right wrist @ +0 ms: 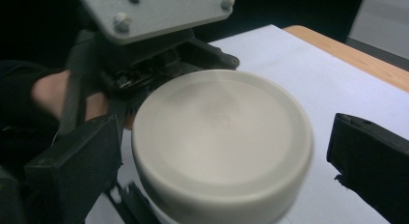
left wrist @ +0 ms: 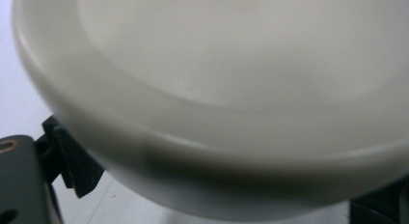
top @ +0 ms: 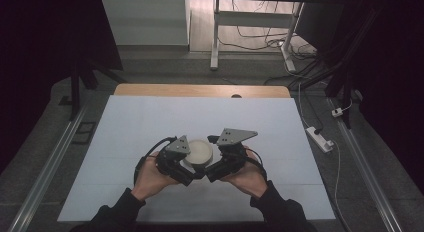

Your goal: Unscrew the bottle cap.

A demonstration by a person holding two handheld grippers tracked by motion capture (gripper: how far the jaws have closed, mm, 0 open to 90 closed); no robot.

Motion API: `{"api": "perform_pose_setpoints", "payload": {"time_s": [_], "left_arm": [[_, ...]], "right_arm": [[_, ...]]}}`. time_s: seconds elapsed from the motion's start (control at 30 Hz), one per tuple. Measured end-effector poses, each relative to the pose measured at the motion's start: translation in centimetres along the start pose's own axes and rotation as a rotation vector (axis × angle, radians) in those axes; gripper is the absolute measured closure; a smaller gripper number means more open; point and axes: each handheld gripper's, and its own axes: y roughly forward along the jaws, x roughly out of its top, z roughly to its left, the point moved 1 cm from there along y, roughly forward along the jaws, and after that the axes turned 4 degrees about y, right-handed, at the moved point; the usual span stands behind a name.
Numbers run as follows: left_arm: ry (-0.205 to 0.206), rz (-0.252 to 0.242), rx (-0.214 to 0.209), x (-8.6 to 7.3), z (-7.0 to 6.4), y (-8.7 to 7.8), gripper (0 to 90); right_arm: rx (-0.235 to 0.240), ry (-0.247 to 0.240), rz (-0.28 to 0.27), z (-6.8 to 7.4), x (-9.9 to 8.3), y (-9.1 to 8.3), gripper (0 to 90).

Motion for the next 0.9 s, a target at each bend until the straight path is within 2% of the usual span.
{"api": "perform_pose_setpoints", "payload": {"time_s": [0.1,0.2,0.27,0.37,0.4,0.43,0.47,0.63,0.73,0.8,0.83,0.87,0.9], "left_arm": [[-0.009,0.008,0.03,0.2,-0.3,0.1,7.3],[-0.011,0.008,0.034,0.4,-0.6,0.2,7.3],[-0.004,0.007,0.023,0.5,-0.6,0.1,7.4],[0.009,0.002,0.01,0.5,-0.6,0.0,7.3],[0.019,0.001,-0.001,0.4,-0.6,0.0,7.3],[0.032,-0.014,-0.051,0.3,-0.3,-0.1,7.3],[0.03,-0.029,-0.075,0.2,-0.3,-0.1,7.3],[0.086,-0.037,-0.188,0.0,0.0,-0.3,7.4],[0.117,-0.029,-0.229,-0.1,-0.1,-0.2,7.4],[0.133,-0.027,-0.258,-0.2,-0.1,-0.1,7.3],[0.133,-0.027,-0.258,-0.2,-0.1,-0.1,7.3],[0.143,-0.023,-0.282,-0.3,-0.1,0.0,7.3],[0.146,-0.024,-0.286,-0.3,-0.1,0.1,7.3]], "right_arm": [[-0.048,0.013,0.008,0.5,-0.1,0.7,0.0],[-0.084,0.023,-0.002,0.8,-0.3,1.1,2.6],[-0.082,0.021,-0.02,0.9,-0.4,1.0,7.0],[-0.079,0.022,-0.022,0.9,-0.4,0.9,7.2],[-0.068,0.01,-0.017,1.0,-0.3,0.8,7.3],[-0.052,0.009,-0.014,1.0,-0.3,0.8,7.4],[-0.029,0.006,-0.013,0.9,-0.3,0.7,7.4],[0.109,-0.012,0.004,0.3,-0.3,0.3,7.5],[0.181,-0.029,0.015,0.0,-0.4,0.1,7.5],[0.217,-0.045,0.023,-0.1,-0.5,0.1,7.5],[0.217,-0.045,0.023,-0.1,-0.5,0.1,7.5],[0.246,-0.056,0.03,-0.2,-0.6,0.1,7.5],[0.259,-0.058,0.033,-0.2,-0.7,0.1,7.5]]}}
